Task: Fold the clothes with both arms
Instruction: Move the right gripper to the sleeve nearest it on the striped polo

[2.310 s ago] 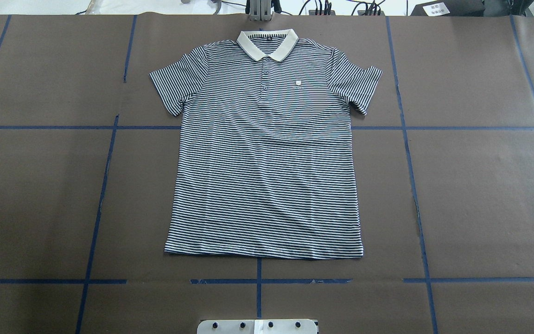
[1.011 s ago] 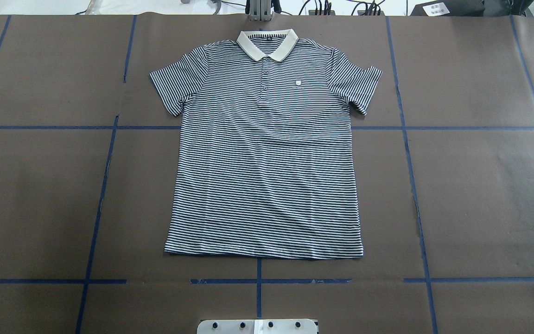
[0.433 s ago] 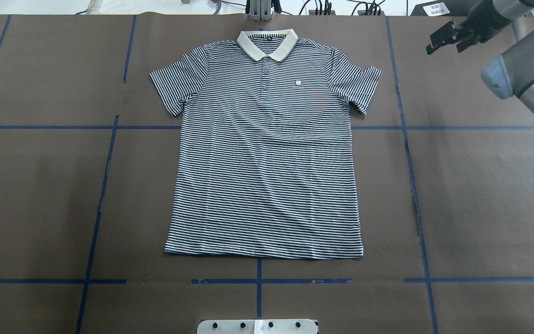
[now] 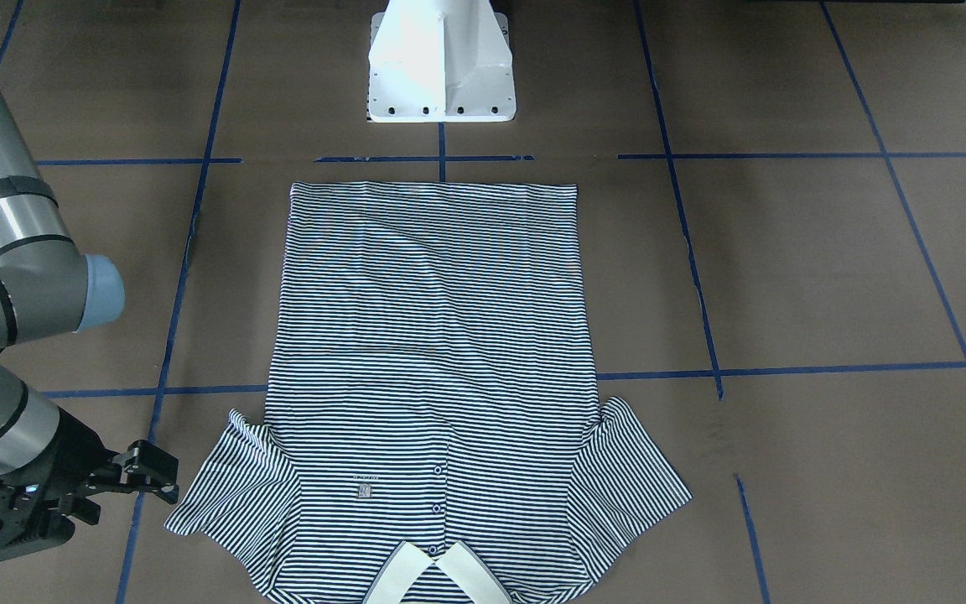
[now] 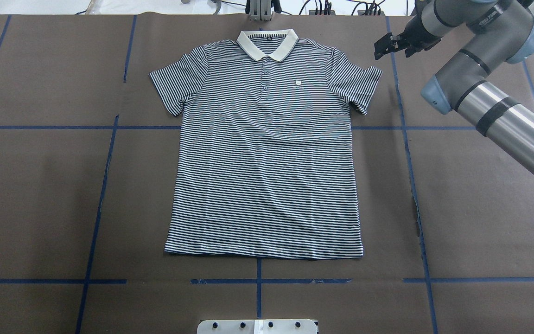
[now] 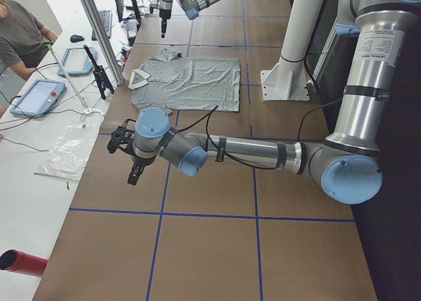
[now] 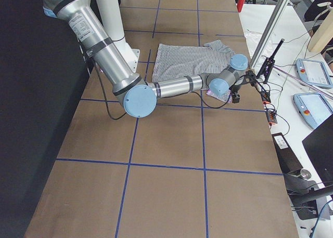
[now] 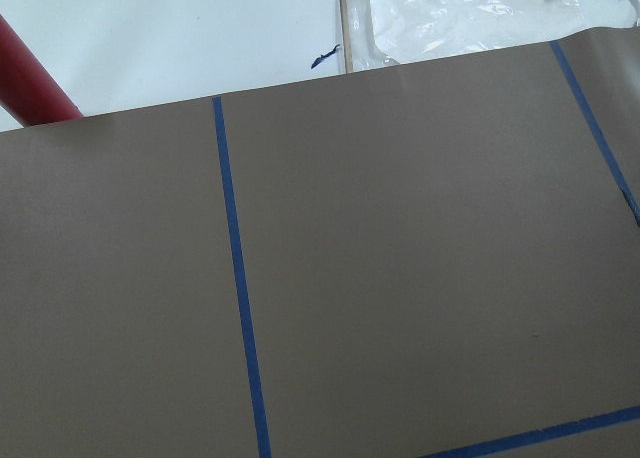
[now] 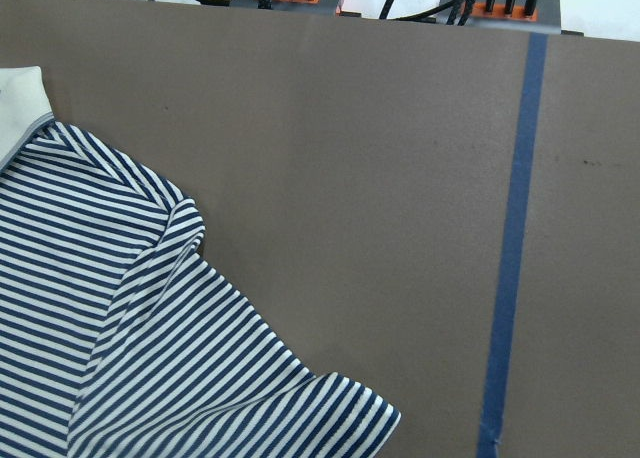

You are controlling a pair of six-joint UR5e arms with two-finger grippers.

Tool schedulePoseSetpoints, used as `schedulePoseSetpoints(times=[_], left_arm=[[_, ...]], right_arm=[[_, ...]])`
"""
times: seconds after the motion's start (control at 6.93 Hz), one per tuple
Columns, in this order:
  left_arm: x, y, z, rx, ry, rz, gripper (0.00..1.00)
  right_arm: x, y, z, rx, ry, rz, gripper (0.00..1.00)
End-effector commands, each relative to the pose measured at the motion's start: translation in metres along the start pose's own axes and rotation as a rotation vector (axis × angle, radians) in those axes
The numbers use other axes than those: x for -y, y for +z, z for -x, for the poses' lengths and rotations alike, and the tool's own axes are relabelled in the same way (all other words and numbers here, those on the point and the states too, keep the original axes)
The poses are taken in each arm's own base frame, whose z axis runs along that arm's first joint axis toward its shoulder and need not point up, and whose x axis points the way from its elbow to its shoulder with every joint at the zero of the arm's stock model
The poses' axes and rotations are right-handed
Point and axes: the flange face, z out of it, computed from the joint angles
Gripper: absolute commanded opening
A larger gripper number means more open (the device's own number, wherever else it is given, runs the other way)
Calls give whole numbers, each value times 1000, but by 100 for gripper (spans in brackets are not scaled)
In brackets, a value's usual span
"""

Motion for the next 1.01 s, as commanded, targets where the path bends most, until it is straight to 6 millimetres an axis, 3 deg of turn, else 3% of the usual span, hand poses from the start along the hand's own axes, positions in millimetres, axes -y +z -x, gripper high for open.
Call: schedulePoseSetpoints(times=[0.0,0.14,0.58,0.87], left_arm=[[1,-1,-1,-2,1,-1,100],[1,-1,-1,-2,1,-1,100],[0,0,0,-1,-1,1,100],[0,0,0,-1,-1,1,100]], right_arm=[[-17,43,-1,-41,-23,-23,98],[-17,52,1,-55,-21,-16,97],[-14,61,9,-61,-22,-4,77],[-17,66,8,-65,-21,5,73]])
